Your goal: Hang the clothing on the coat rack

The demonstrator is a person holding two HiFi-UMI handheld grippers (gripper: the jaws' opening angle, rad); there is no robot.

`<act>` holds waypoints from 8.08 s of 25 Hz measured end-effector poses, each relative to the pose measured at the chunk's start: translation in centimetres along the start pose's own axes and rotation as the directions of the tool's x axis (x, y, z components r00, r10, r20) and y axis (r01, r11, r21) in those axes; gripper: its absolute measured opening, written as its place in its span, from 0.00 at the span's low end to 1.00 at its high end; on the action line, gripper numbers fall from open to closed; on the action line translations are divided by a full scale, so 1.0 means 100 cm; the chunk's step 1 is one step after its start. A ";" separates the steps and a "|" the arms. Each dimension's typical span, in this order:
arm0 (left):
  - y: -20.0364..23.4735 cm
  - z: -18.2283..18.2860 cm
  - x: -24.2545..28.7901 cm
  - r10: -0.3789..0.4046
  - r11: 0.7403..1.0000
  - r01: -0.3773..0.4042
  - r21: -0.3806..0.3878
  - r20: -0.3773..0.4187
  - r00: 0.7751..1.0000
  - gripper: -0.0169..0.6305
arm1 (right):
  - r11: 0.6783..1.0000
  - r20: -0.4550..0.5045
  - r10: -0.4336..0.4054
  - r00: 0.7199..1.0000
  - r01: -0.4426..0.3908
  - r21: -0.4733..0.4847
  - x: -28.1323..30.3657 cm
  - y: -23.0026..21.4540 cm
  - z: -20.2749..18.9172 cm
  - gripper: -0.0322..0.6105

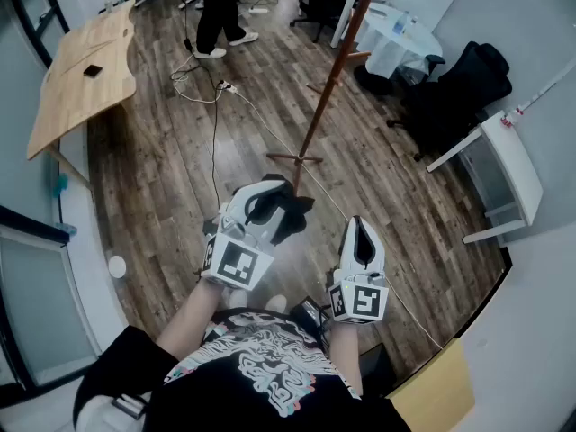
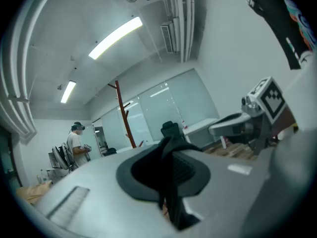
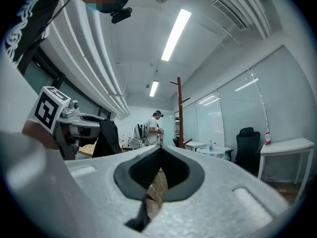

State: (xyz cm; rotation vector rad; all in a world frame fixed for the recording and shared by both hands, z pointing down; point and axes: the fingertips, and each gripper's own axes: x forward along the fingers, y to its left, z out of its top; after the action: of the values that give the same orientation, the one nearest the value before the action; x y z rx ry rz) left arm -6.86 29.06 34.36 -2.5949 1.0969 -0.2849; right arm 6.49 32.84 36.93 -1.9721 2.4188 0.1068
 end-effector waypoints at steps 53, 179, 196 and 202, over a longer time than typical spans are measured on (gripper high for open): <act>-0.024 -0.052 0.089 -0.043 0.999 0.044 0.004 -0.153 0.987 0.05 | 0.995 -0.039 0.043 0.998 -0.039 0.088 0.024 -0.078 -0.043 0.05; 0.184 -0.143 0.417 -0.368 0.930 0.368 -0.023 -0.078 0.926 0.05 | 0.999 -0.150 0.003 0.989 0.005 0.049 0.446 -0.169 -0.115 0.05; 0.188 -0.161 0.445 -0.383 0.924 0.381 -0.040 -0.125 0.915 0.05 | 0.997 -0.159 0.020 0.987 -0.008 0.073 0.473 -0.187 -0.120 0.05; 0.189 -0.168 0.458 -0.395 0.919 0.393 -0.043 -0.140 0.908 0.05 | 0.997 -0.163 0.013 0.987 0.000 0.082 0.483 -0.197 -0.125 0.05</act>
State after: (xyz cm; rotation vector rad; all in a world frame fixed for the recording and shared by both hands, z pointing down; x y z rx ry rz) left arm 7.12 -19.99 46.11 -2.8295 0.6014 -0.5676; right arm 16.32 -19.10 45.82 -2.0120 2.4815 -0.1576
